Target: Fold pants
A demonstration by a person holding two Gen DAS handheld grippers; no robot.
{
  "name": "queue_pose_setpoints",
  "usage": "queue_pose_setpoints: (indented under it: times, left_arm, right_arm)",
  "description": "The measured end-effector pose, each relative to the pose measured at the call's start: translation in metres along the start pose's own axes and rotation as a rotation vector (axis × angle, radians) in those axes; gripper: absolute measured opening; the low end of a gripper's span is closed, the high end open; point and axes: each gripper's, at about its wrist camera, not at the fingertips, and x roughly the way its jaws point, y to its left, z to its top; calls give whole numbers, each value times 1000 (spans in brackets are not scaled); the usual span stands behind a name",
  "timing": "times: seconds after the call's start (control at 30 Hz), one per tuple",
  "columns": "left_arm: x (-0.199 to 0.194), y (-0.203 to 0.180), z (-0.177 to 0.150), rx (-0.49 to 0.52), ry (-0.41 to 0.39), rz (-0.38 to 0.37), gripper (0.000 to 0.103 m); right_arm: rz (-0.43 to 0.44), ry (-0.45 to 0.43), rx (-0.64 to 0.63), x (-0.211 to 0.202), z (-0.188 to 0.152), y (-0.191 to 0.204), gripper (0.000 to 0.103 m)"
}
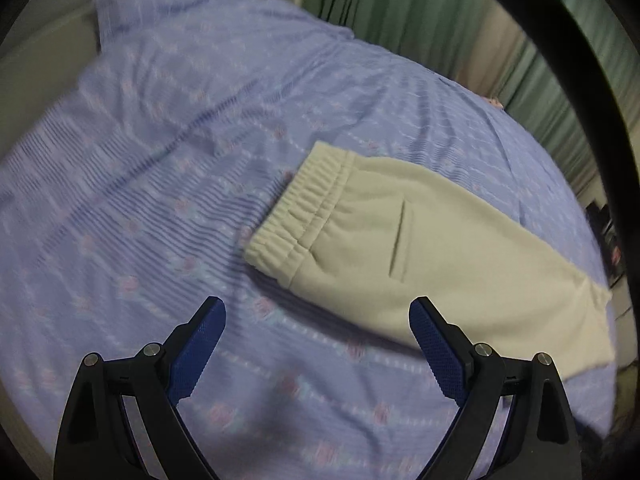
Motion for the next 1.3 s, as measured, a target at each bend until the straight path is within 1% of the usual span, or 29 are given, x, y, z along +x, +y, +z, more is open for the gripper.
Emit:
queue_pose_setpoints:
  times: [0.03,0.1,0.13,0.17,0.23,0.3,0.33,0.43,0.47,0.5,0.53,0.57,0.6,0.63,0.7,0.73,0.83,0.97,1.03,1.17,1.2,1.23,1.27,1.3]
  left_arm:
    - [16,5,3,-29,21,-26,94]
    - [36,12,7,-86,49,-72,94]
    - [50,17,8,-122,63,-87,94]
    - [58,19,9,-136,69,-85,94]
    - [76,19,8,-145,94,-102,94]
    - [83,13,7,-148,103,-119,94]
    - [87,11,10,-146,100,-152,94]
    - [93,5,17,-150,75,-141,93]
    - [94,4,18,-150,69,-128,82]
    - [95,2,21,-145,62,-95,74]
    - [94,1,23,-133,59,-72,66]
    - [93,0,27,-127,54,-76,61]
    - [90,-2,31,-121,36,-63,54]
    - [83,-2,36,-113,7,-35,31]
    - [71,-6,46,-97,-37,-36,30]
    - [64,-13,52,-73,-67,-17,29]
    - [54,-32,62,-6,-118,36,28]
    - [48,-41,64,39,-139,62,28]
    - [47,-45,64,60,-147,72,28]
    - [49,-42,67,35,-135,68,28]
    - [49,-41,67,32,-132,68,28]
    - [49,-41,65,30,-128,69,28]
    - [49,-41,64,34,-127,72,28]
    - [49,-42,63,44,-129,77,28]
  right_arm:
    - [-3,5,8,7,0,1,78]
    - [-6,17,22,20,-1,1,78]
    - [-6,22,30,25,-2,1,78]
    - [-6,27,42,29,-2,1,78]
    - [-6,36,53,36,-4,3,78]
    - [-7,40,54,40,-6,4,78]
    - [-6,42,55,41,-7,4,78]
    - [-18,50,55,43,-8,2,78]
    - [-22,51,53,44,-8,2,78]
    - [-27,49,47,44,-7,2,77]
    - [-27,46,37,43,-6,3,77]
    - [-24,42,29,43,-4,5,77]
    - [-17,34,17,41,-3,7,77]
    - [-8,25,2,39,-2,9,76]
    - [-4,20,-32,38,1,15,74]
    - [3,16,-45,36,1,14,73]
    - [59,-3,-74,33,3,14,70]
    - [86,1,-53,33,8,4,66]
    - [101,-2,-53,33,11,1,66]
    - [118,18,-53,46,15,-5,65]
    - [121,38,-54,54,16,-7,64]
    - [118,72,-45,61,16,-10,59]
    - [126,77,-35,63,16,-12,58]
    - [132,61,-37,61,17,-12,58]
